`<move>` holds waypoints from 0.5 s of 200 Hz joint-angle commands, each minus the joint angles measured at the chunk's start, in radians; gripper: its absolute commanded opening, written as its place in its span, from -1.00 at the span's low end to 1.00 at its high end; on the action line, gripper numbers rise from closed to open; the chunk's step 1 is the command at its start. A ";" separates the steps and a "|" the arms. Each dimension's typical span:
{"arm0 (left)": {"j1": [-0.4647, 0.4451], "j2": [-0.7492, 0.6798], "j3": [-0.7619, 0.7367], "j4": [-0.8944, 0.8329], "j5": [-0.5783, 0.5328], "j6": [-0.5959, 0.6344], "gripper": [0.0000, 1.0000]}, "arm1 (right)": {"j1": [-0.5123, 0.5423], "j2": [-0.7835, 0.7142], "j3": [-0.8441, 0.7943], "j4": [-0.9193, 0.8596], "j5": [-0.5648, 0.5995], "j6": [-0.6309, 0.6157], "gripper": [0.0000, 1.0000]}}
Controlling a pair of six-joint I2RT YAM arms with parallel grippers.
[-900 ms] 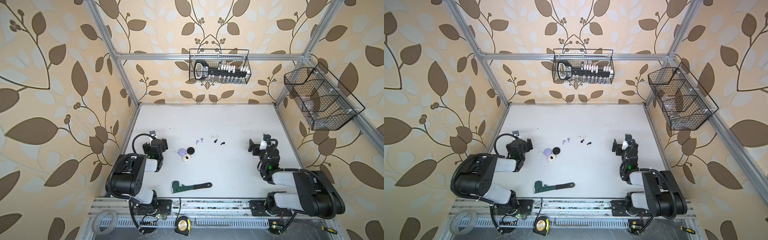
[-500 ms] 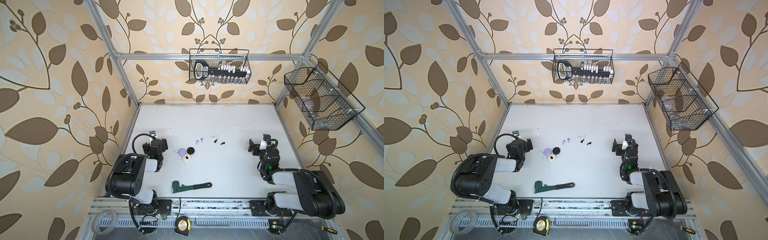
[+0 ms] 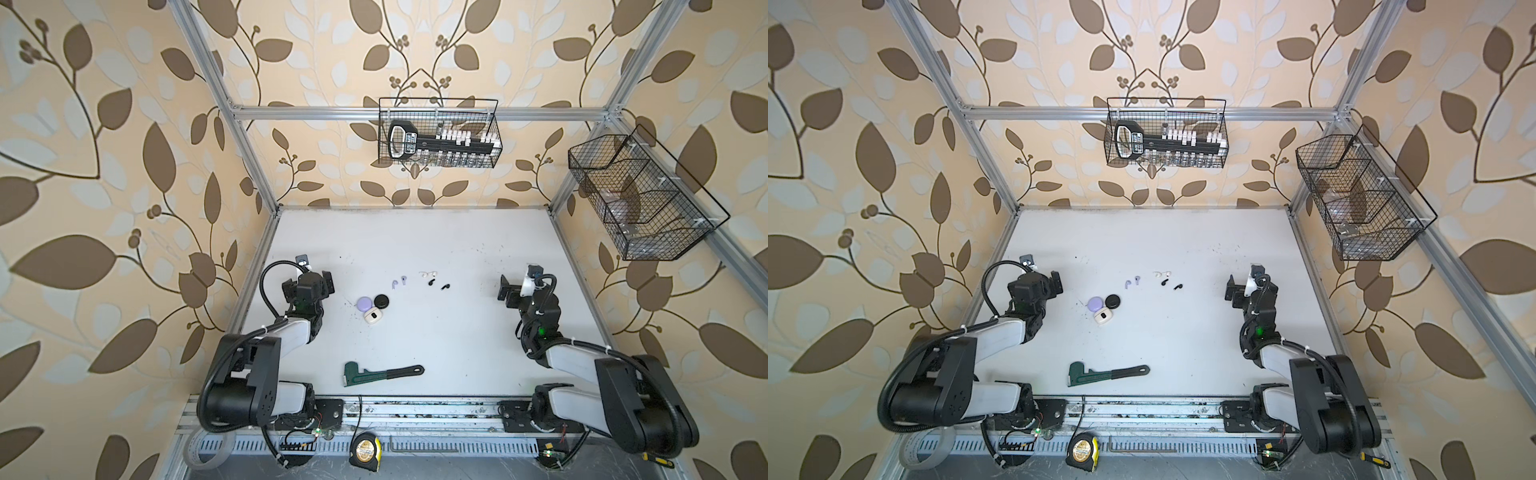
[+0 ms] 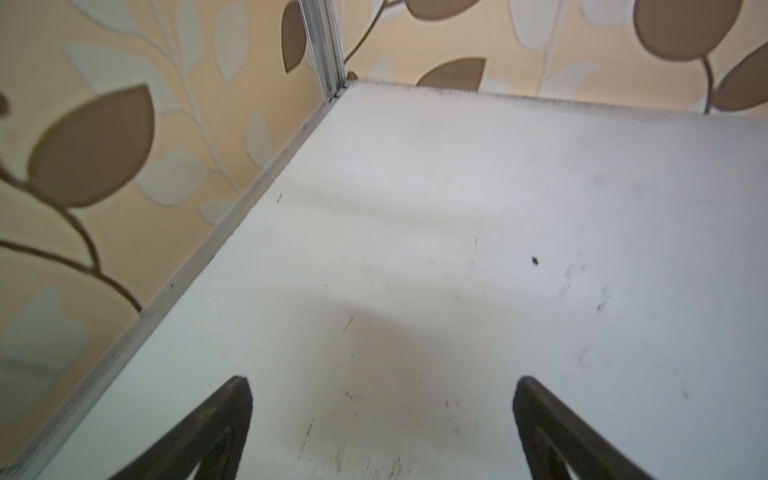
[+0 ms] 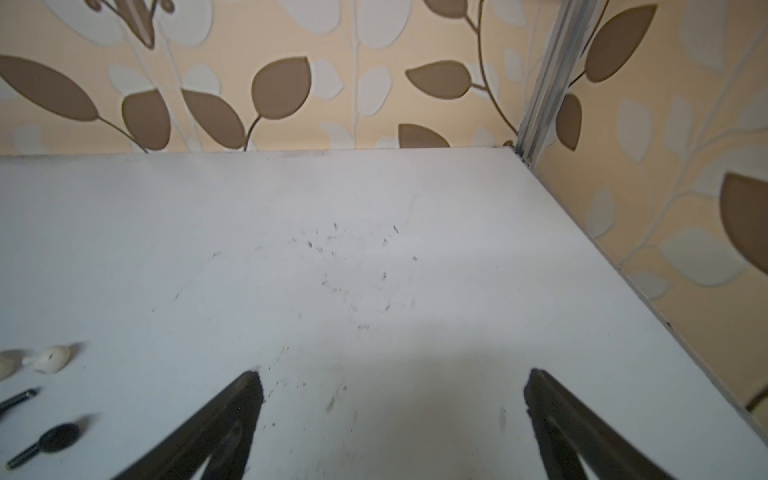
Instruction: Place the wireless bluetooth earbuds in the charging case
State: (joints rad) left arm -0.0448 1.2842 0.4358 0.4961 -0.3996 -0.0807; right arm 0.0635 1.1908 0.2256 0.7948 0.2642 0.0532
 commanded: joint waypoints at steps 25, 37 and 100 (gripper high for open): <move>0.000 -0.294 0.076 -0.290 0.158 -0.173 0.98 | 0.002 -0.125 0.222 -0.500 0.181 0.221 1.00; -0.001 -0.373 0.079 -0.335 0.215 -0.293 0.98 | 0.001 -0.138 0.312 -0.696 0.193 0.384 1.00; 0.026 -0.359 0.170 -0.510 0.314 -0.735 0.98 | 0.263 -0.158 0.532 -0.794 -0.242 0.437 1.00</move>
State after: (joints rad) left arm -0.0444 0.8677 0.5930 0.0742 -0.0849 -0.5415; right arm 0.1223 1.0622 0.6930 0.1055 0.0879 0.4538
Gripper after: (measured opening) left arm 0.989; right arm 0.998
